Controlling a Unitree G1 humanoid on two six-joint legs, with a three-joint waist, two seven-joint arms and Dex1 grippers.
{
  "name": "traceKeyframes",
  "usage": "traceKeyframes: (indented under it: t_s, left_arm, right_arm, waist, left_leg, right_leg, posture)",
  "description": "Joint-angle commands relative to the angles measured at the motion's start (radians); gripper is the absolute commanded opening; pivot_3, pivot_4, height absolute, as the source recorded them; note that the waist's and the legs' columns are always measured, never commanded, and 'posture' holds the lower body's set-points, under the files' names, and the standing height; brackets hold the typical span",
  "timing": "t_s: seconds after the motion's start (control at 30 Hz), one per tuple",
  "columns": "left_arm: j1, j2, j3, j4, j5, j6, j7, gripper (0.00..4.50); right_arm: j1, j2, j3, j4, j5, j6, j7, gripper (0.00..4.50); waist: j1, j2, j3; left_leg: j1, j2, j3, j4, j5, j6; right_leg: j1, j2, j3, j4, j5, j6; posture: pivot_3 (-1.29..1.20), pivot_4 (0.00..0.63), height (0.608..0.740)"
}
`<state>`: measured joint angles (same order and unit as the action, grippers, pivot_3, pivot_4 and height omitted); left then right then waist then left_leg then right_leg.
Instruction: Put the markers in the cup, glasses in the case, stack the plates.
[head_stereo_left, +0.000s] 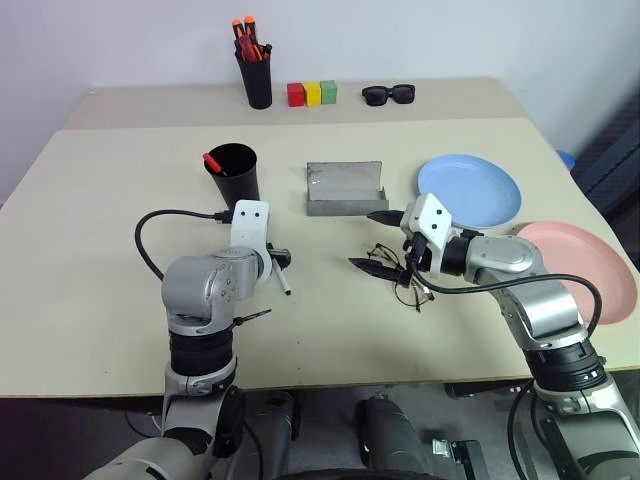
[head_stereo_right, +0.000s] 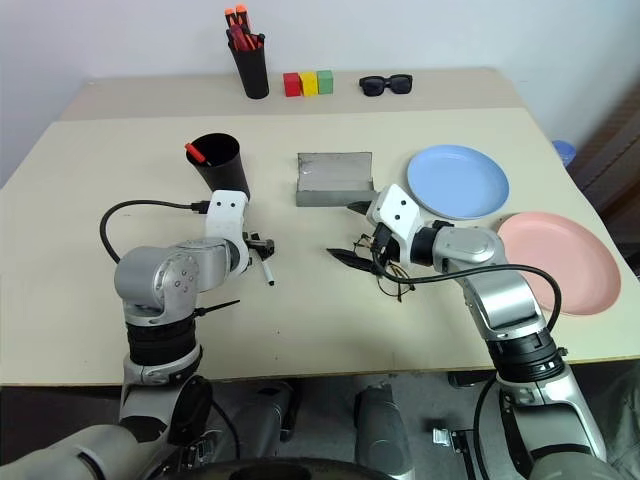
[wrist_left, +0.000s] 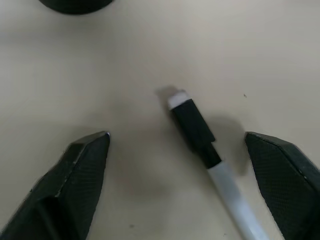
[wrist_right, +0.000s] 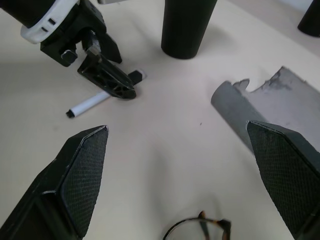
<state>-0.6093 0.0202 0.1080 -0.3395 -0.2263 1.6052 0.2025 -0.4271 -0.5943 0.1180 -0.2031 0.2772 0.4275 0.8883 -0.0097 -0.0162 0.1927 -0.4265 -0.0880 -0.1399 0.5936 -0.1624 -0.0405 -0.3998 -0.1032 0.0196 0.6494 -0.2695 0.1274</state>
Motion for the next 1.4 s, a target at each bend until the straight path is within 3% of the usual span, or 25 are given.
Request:
traceKeyframes:
  t_s: [0.03,0.2,0.23,0.43,0.53,0.7,0.9,1.1,1.4]
  left_arm:
    - [-0.005,-0.007,0.001,0.028,-0.014,0.009,0.015,2.61]
    - [-0.009,-0.013,0.014,0.032,-0.018,0.009,0.035,0.19]
    - [-0.011,-0.013,0.019,0.027,-0.025,0.009,0.03,0.05]
    - [-0.048,0.022,0.032,-0.103,-0.162,-0.022,-0.153,0.05]
    - [-0.049,0.132,-0.091,-0.184,-0.11,-0.302,-0.235,0.05]
    - [-0.102,0.117,-0.026,-0.171,-0.155,-0.589,-0.343,0.05]
    - [-0.206,0.252,-0.13,0.094,0.198,-1.131,-0.219,0.05]
    - [-0.242,0.243,-0.066,0.351,0.26,-1.399,-0.128,0.05]
    - [-0.21,0.21,-0.017,0.508,0.25,-1.545,-0.093,0.05]
  right_arm:
    - [0.004,0.005,0.002,-0.049,-0.001,-0.026,-0.002,4.5]
    - [0.01,0.004,0.006,-0.049,-0.004,-0.031,-0.006,4.5]
    - [0.01,0.004,0.007,-0.05,-0.004,-0.031,-0.007,4.5]
    - [0.005,0.004,0.007,-0.049,-0.004,-0.03,-0.005,4.5]
    - [-0.008,0.012,0.007,-0.037,-0.01,-0.036,-0.013,4.5]
    - [-0.056,0.057,-0.009,-0.001,-0.016,-0.043,-0.066,4.5]
    - [-0.188,0.23,-0.075,0.075,-0.042,-0.089,-0.295,4.5]
    - [-0.23,0.363,-0.087,0.047,-0.031,-0.077,-0.41,4.5]
    - [-0.189,0.38,-0.036,-0.002,-0.027,-0.062,-0.403,4.5]
  waist:
    - [0.0,0.0,0.0]
    - [0.001,0.0,0.0]
    - [0.001,0.0,0.0]
    - [0.001,-0.001,0.0]
    - [-0.001,-0.002,0.001]
    - [-0.001,-0.001,0.0]
    - [-0.002,0.0,0.0]
    - [0.0,0.0,0.0]
    - [-0.005,0.0,0.0]
  left_leg:
    - [0.0,0.0,0.0,0.0,0.0,0.0]
    - [0.0,0.0,0.0,0.0,0.0,0.0]
    - [0.0,0.0,0.0,0.0,0.0,0.0]
    - [0.0,0.0,0.0,0.0,0.0,0.0]
    - [-0.001,0.0,0.0,0.0,0.0,0.0]
    - [0.0,0.001,0.001,0.0,0.0,0.0]
    - [0.0,0.0,0.002,-0.001,0.0,0.0]
    - [-0.001,0.0,0.001,-0.002,0.0,0.0]
    - [-0.001,-0.001,0.001,-0.002,0.0,0.0]
  right_leg:
    - [0.0,0.0,0.0,0.0,0.0,0.0]
    - [0.001,0.0,0.0,0.0,0.0,0.0]
    - [0.001,0.0,0.0,0.0,0.0,0.0]
    - [0.001,0.0,0.0,-0.001,0.0,0.0]
    - [0.0,0.0,0.0,-0.001,0.0,0.0]
    - [0.0,0.0,0.0,-0.002,0.0,-0.001]
    - [-0.001,0.0,0.001,-0.002,0.001,-0.001]
    - [-0.003,0.0,0.001,-0.001,0.001,-0.001]
    - [-0.003,0.0,0.001,0.0,0.002,0.0]
  posture:
    - [0.0,0.15,0.74]
    - [0.0,0.15,0.74]
    - [0.0,0.15,0.74]
    - [0.0,0.15,0.74]
    - [0.0,0.15,0.74]
    - [0.0,0.15,0.74]
    - [0.0,0.15,0.74]
    - [0.0,0.15,0.74]
    - [0.0,0.15,0.74]
